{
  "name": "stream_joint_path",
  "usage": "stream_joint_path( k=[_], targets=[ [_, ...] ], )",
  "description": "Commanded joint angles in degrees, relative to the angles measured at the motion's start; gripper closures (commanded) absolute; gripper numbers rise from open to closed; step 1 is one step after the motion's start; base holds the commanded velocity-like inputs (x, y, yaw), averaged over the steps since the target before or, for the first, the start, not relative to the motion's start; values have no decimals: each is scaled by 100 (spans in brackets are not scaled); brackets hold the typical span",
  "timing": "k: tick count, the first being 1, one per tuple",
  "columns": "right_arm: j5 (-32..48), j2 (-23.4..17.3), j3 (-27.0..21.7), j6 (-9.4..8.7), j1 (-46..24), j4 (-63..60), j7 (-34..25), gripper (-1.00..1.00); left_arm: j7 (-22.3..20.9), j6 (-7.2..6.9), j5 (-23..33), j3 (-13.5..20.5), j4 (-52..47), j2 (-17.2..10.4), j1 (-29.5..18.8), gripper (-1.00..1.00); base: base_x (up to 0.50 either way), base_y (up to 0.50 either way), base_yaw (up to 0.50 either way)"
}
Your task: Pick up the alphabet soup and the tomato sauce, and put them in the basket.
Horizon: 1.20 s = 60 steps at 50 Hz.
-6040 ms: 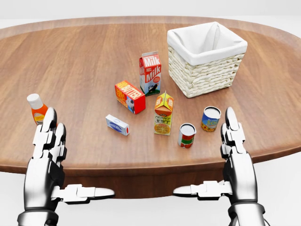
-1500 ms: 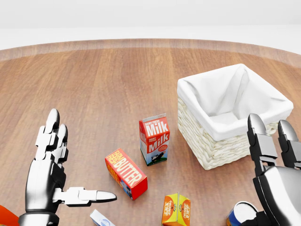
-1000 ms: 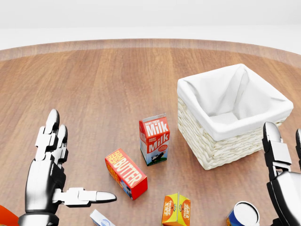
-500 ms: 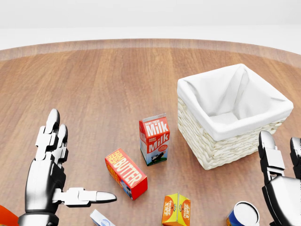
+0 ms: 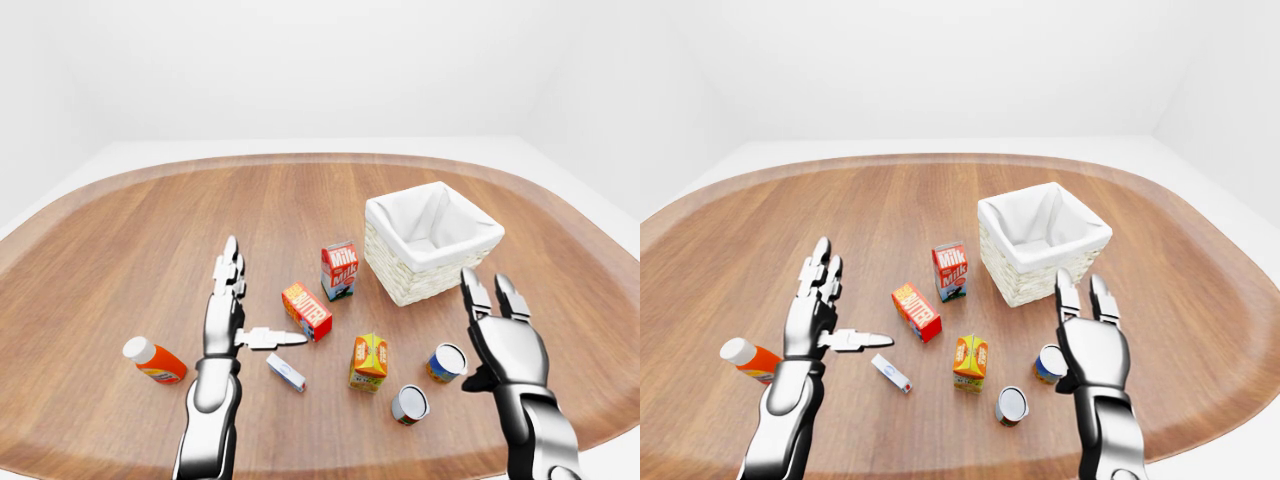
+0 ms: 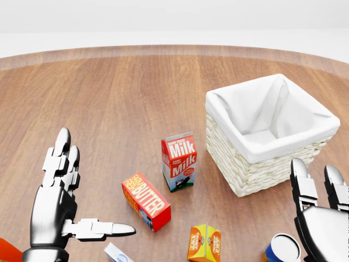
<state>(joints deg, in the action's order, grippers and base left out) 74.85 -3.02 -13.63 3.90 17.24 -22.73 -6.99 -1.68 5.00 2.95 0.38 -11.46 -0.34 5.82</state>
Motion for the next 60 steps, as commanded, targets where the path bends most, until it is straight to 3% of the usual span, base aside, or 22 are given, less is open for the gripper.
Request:
stream_joint_path(
  k=[1,26,40,60],
  targets=[
    [2,-125,137,-148,-112,559,256,-100,10,0,-8,-1,-6,2,9,-100,0,0,0],
    [-80,-363,446,-411,-342,1305,590,-100,-13,0,-21,11,-93,-2,-12,-100,0,0,0],
    [-143,-489,410,-360,-417,1823,920,-100,4,0,-26,24,-34,-2,-38,-100,0,0,0],
    [-225,-629,452,-431,-562,2269,1112,-100,2,0,-12,-2,-73,-1,-6,-100,0,0,0]
  ],
)
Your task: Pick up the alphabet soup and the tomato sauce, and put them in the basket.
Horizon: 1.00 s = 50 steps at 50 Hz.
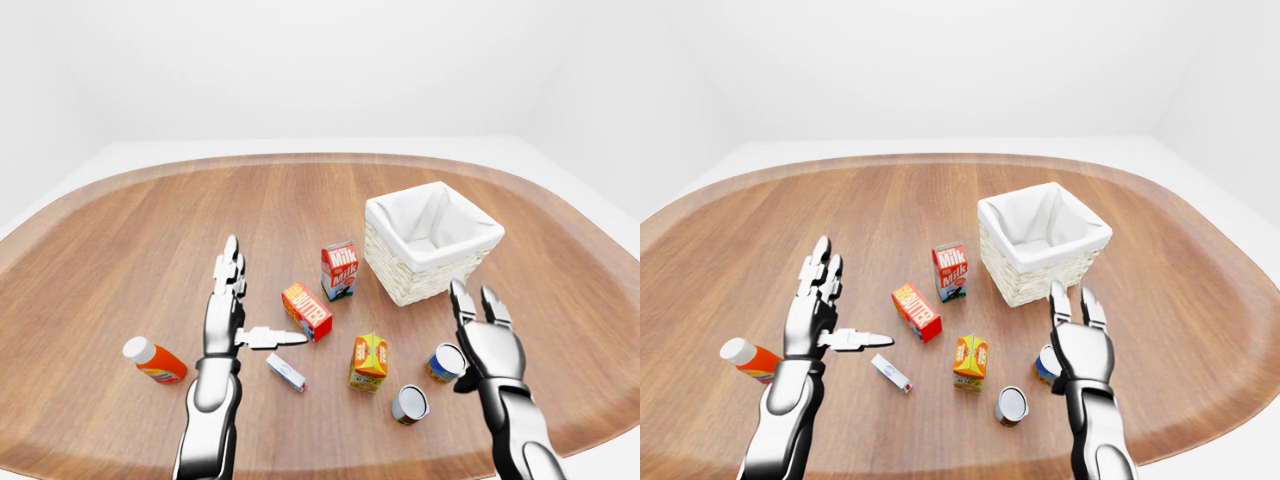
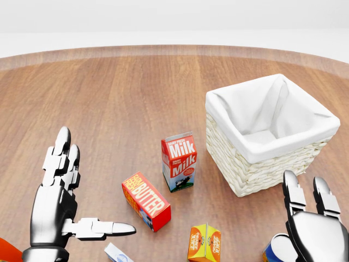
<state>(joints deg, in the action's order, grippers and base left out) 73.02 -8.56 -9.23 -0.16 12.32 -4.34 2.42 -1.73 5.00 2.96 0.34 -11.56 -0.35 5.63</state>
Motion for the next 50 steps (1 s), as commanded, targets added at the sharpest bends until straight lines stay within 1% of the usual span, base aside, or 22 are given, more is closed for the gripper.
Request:
stream_joint_path(
  k=[1,3,12,21,29,37,50],
  targets=[
    [-48,-87,12,-25,-96,488,201,-100,6,0,-14,5,-64,-2,10,-100,0,0,0],
    [-52,-94,30,-45,-116,534,218,-100,14,0,-2,-3,63,6,24,-100,0,0,0],
    [-116,-167,68,-70,-217,840,383,-100,8,0,-13,6,-10,-4,-1,-100,0,0,0],
    [-152,-214,139,-138,-270,1049,497,-100,8,0,-10,5,53,0,9,-100,0,0,0],
    [-224,-277,179,-133,-378,1409,680,-100,10,0,-4,-4,-41,1,8,-100,0,0,0],
    [-267,-296,225,-179,-405,1478,690,-100,10,0,-4,-3,-42,2,8,-100,0,0,0],
    [-379,-353,339,-197,-585,1870,841,-100,10,0,-5,-3,-41,2,8,-100,0,0,0]
  ],
)
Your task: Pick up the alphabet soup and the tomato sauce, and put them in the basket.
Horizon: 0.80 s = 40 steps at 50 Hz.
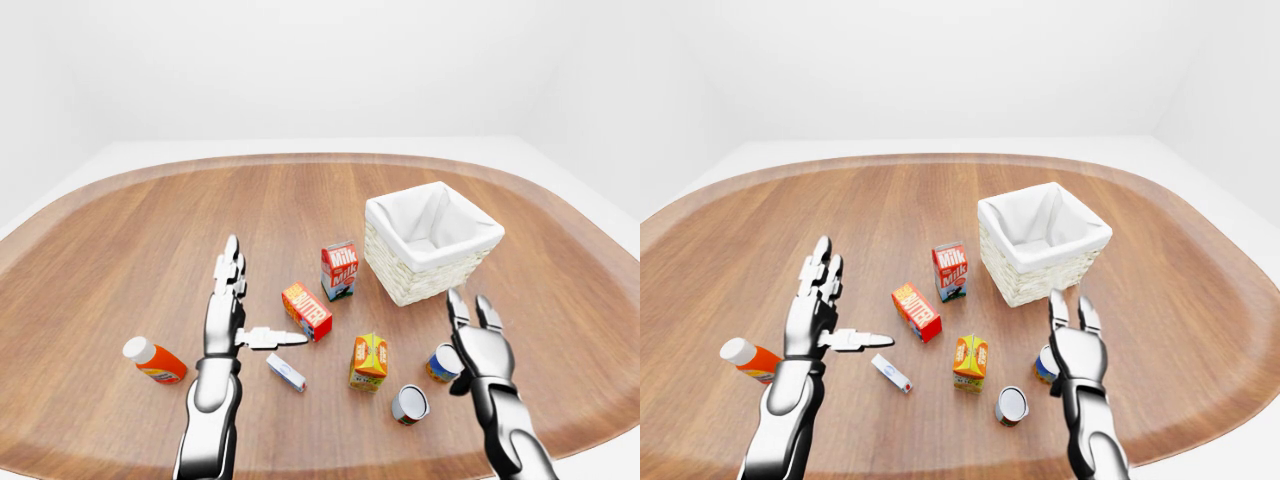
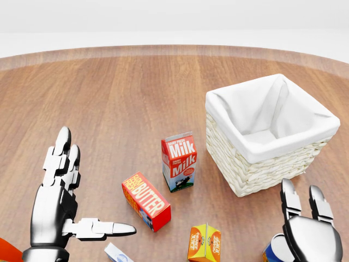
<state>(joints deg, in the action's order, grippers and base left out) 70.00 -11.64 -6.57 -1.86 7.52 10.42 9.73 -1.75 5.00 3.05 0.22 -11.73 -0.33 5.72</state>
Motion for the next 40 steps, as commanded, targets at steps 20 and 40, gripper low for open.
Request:
stream_joint_path(
  k=[20,40],
  targets=[
    [-104,-41,264,-114,-326,673,182,-100,12,0,-13,8,-25,1,-1,-100,0,0,0],
    [-257,-89,493,-89,-659,1595,625,-100,13,0,-12,8,-26,1,-1,-100,0,0,0]
  ],
)
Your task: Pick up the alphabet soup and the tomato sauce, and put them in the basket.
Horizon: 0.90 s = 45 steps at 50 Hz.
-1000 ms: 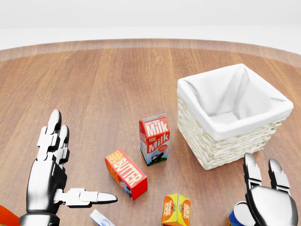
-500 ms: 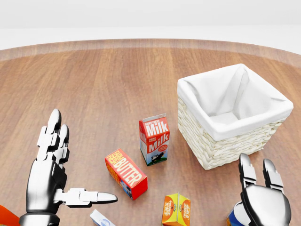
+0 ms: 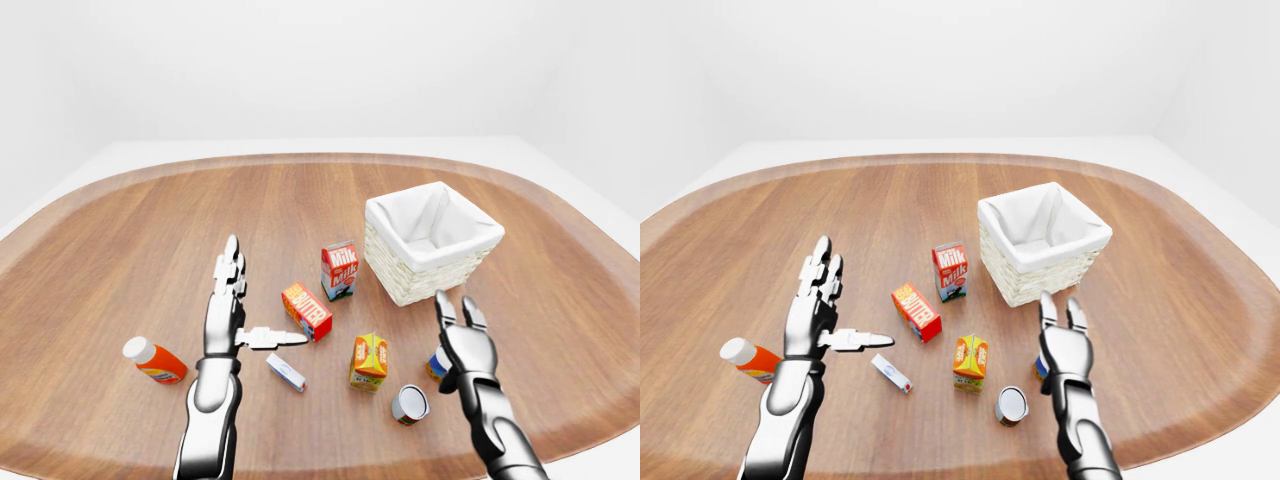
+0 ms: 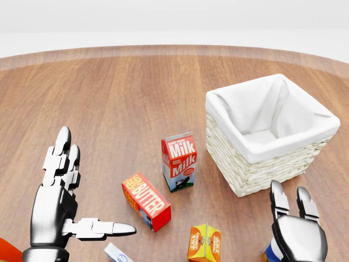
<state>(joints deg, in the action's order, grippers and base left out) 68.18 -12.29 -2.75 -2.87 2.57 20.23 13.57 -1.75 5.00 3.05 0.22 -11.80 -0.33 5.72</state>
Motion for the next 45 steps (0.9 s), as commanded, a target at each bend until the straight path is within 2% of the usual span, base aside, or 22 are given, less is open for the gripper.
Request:
stream_joint_path(
  k=[1,15,22,45],
  targets=[
    [-88,-28,121,17,-186,669,267,-100,11,0,-14,9,-18,1,-1,-100,0,0,0],
    [-252,-113,190,72,-317,1191,538,-100,12,0,-13,9,-17,1,-1,-100,0,0,0],
    [-255,-118,205,47,-163,1033,523,-100,12,0,-13,9,-17,0,-1,-100,0,0,0],
    [-377,-167,242,158,-350,1639,781,-100,12,0,-13,8,-18,0,-1,-100,0,0,0]
  ],
)
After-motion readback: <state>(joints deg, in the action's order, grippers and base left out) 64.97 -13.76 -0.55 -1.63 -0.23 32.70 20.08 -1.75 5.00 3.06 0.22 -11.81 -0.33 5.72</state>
